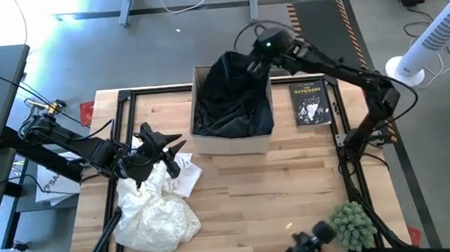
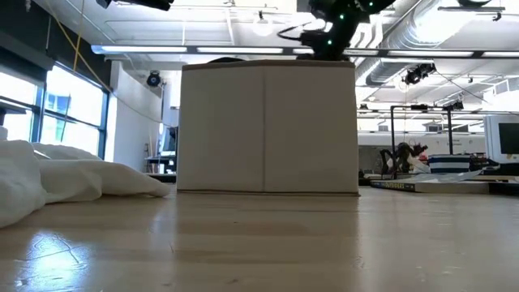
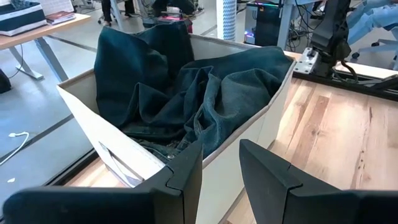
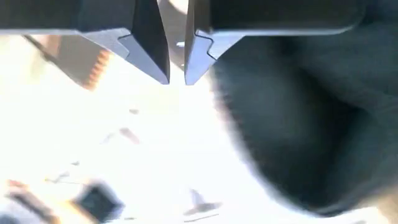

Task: Sort clothes
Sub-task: Adjust the dark blue pants in the laundry organizer

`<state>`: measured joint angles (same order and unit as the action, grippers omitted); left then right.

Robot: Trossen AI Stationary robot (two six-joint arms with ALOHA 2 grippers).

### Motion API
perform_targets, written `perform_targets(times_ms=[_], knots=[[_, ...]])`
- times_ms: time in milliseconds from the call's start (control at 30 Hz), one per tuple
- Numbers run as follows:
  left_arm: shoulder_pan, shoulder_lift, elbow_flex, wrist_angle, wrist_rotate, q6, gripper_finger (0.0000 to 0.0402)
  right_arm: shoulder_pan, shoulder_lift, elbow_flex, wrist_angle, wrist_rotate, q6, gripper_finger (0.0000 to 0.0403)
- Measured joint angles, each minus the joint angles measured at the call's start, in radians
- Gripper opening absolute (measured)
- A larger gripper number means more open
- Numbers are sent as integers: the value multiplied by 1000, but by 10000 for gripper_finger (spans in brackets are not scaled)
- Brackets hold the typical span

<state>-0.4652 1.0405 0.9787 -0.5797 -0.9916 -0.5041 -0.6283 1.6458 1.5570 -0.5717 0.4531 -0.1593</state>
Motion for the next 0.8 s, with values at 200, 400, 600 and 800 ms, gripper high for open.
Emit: perform_targets(times_ms=[200,400,600,800], knots=[[0,0,0,1,0,-11,106,-89,17,0,-141,-170,131,44],[0,0,0,0,-1,-9,106,-103,30,-1,-122,-500,135,44],[0,0,0,0,-13,-9,106,-40,41,-1,-76,-540,134,44],[0,0,0,0,-13,-11,106,0,107,-1,-101,-534,126,44]])
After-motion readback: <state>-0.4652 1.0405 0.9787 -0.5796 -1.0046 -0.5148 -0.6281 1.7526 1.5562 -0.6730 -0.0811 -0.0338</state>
